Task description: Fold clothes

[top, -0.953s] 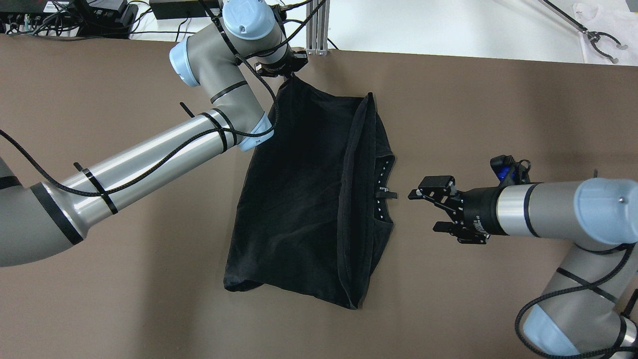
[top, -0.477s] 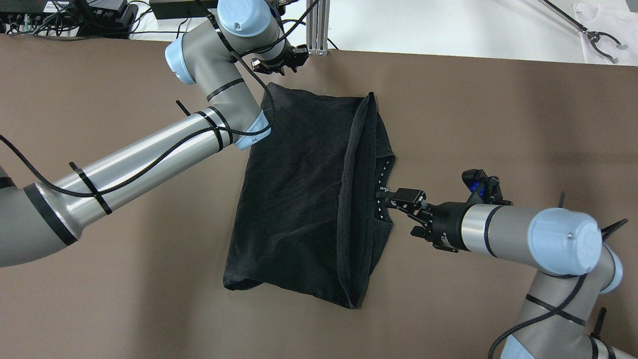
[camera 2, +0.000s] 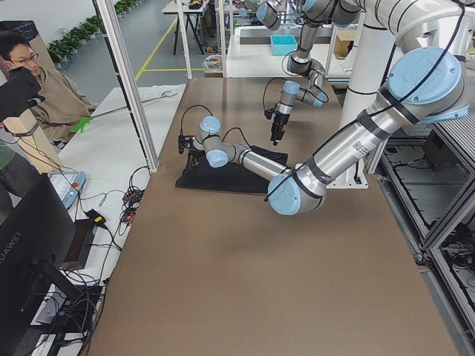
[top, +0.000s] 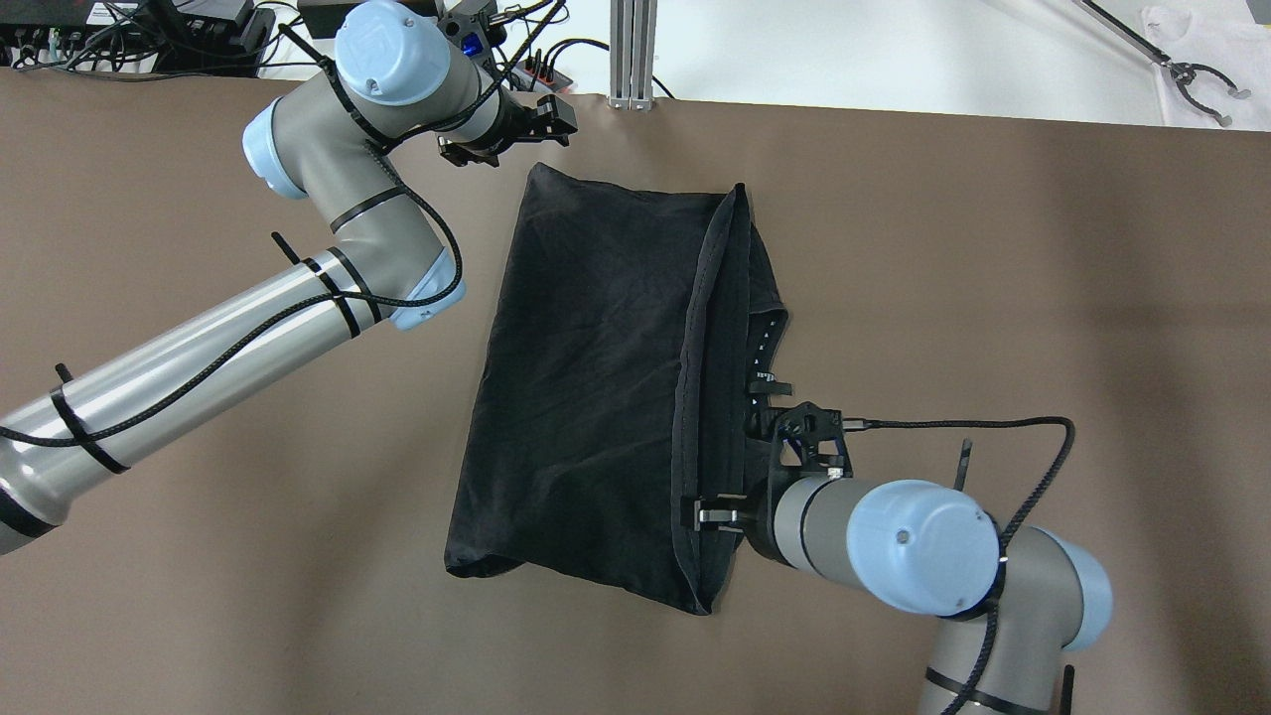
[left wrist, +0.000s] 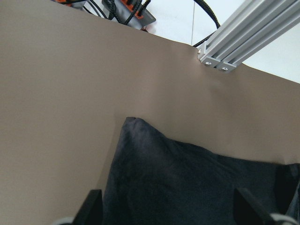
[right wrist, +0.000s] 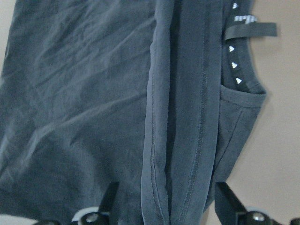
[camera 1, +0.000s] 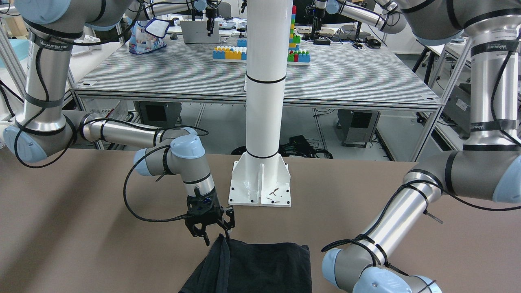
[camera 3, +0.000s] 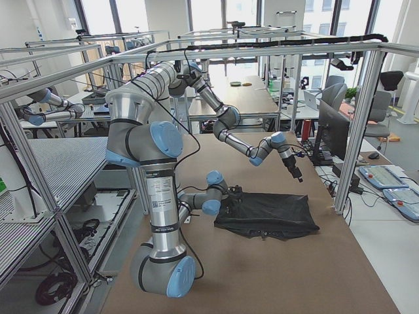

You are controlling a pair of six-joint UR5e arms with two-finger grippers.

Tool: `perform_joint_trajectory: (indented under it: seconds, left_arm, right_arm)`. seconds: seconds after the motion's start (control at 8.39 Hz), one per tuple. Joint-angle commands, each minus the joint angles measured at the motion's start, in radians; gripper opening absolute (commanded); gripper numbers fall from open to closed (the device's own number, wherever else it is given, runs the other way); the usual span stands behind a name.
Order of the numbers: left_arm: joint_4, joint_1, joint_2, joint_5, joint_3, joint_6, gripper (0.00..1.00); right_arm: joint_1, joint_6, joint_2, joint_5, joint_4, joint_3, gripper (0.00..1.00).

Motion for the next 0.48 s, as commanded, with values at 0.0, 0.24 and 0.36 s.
perform_joint_trajectory:
  seconds: [0.0, 0.24, 0.36]
  left_arm:
    - [0.0, -0.001, 0.041, 0.008, -0.034, -0.005, 1.0]
    - [-0.001, -0.001, 0.044, 0.011, -0.04, -0.041, 1.0]
    - [0.0, -0.002, 0.05, 0.013, -0.059, -0.066, 1.0]
  right_arm:
    - [-0.148, -0.144, 0.066, -0.19, -0.156, -0.031, 0.45]
    - [-0.167, -0.21, 0.091, -0.231, -0.198, -0.067, 0.39]
    - [-0.171, -0.21, 0.093, -0.239, -0.198, -0.076, 0.4]
